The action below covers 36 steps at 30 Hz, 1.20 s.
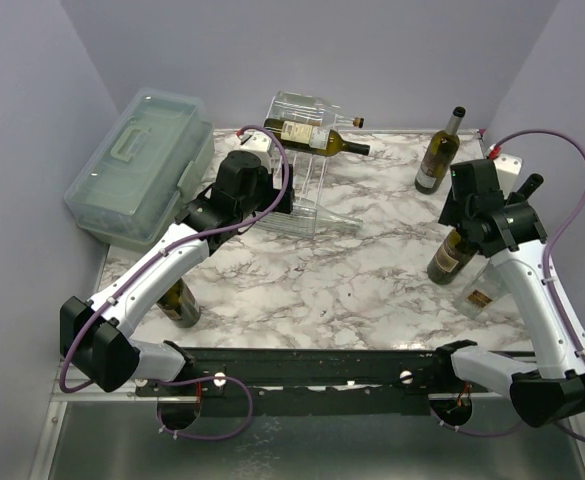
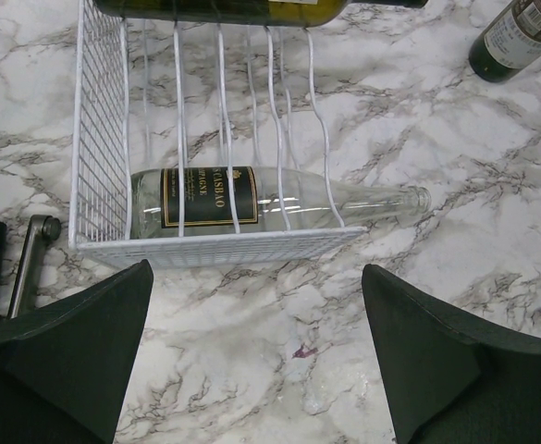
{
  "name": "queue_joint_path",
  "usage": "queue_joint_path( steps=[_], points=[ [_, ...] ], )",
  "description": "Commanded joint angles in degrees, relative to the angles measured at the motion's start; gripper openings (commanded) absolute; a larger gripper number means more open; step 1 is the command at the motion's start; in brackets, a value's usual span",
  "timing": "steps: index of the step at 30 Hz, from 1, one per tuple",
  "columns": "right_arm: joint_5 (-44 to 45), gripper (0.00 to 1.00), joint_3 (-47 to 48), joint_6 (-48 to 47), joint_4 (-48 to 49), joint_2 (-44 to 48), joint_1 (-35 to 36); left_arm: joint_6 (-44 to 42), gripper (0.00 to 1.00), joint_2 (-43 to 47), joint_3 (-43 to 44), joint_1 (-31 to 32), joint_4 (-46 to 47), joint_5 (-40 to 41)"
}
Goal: Put the wine bottle on the wine rack
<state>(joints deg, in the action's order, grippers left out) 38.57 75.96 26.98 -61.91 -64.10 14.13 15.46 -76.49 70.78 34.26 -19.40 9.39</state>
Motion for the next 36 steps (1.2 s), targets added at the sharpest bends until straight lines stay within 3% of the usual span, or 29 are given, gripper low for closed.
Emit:
queue_joint_path(
  steps=[1, 6, 13, 23, 25, 27, 29, 36],
  points=[
    [2.66, 0.79, -0.62, 0.47, 3.01, -1.07, -0.5, 0.44, 0.97, 0.48, 0.03, 0.26, -0.21, -1.28],
    [1.68, 0.78, -2.67, -1.16, 5.6, -0.82, -2.45, 0.7, 0.97, 0.53, 0.17, 0.28, -0.21, -2.04],
    [-3.96, 0.67, -4.75, -2.39, 8.85, -1.37, -6.06, 0.63, 0.97, 0.15, 0.14, 0.28, -0.29, -1.83],
    [-6.79, 0.36, -3.49, -3.07, 8.55, 0.54, -6.26, 0.53, 0.97, 0.01, 0.12, 0.37, -0.29, -1.57],
    [-7.84, 0.26, -2.88, -3.21, 8.26, 0.48, -6.31, 0.45, 0.97, -0.05, 0.23, 0.37, -0.29, -1.56],
    [-8.46, 0.09, -2.35, -3.43, 7.99, 0.56, -6.31, 0.49, 0.97, 0.1, 0.16, 0.37, -0.3, -1.57],
    [-10.04, 0.02, -1.41, -3.69, 7.95, 0.82, -6.31, 0.38, 0.97, 0.2, 0.04, 0.37, -0.29, -1.16],
    [-23.4, 0.01, 2.69, -5.0, 8.66, 0.74, -6.31, 0.01, 0.97, 0.7, 0.03, 0.37, -0.29, -0.24]
  ],
)
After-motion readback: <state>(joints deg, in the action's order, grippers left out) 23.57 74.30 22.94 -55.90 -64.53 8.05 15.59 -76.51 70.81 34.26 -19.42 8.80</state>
